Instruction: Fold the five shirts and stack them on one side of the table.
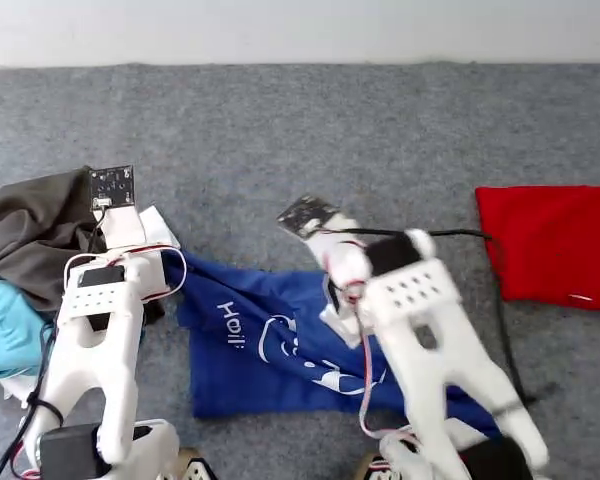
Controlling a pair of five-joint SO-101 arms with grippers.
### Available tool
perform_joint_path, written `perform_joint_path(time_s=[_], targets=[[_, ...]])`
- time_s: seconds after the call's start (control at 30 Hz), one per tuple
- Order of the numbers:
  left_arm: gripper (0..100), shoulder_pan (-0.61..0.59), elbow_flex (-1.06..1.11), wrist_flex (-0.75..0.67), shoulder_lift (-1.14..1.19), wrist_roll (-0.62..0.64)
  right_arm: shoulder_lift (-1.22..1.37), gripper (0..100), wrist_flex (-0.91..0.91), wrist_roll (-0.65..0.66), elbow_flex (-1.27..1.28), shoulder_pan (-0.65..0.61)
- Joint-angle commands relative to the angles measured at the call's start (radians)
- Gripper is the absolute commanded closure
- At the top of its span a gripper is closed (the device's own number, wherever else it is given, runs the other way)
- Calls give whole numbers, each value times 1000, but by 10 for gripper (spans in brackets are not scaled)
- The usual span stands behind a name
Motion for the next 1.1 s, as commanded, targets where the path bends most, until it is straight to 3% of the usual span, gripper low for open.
perform_joint_path(time_s=[0.0, 0.2, 0.37, 0.53, 0.6, 0.77, 0.87, 0.97, 1.07], targets=[[988, 0, -33, -14, 2, 3, 127, 750, -45, -9, -68, -18], [988, 0, -31, -14, 2, 3, 236, 983, -74, -8, -164, 35], [988, 0, -31, -14, 2, 3, 285, 994, -59, -11, -232, 147], [988, 0, -31, -14, 2, 3, 288, 987, 117, -9, -331, 128], [988, 0, -31, -14, 2, 3, 297, 935, 177, -18, -347, 99], [988, 6, -31, -14, 2, -12, 300, 646, 134, -66, -227, 2], [987, 3, -31, -14, 2, -12, 300, 604, 30, -46, -146, -22], [987, 3, -31, -14, 2, -12, 308, 672, -67, -61, -95, -21], [987, 3, -31, -14, 2, -15, 341, 852, -96, -63, -92, -19]])
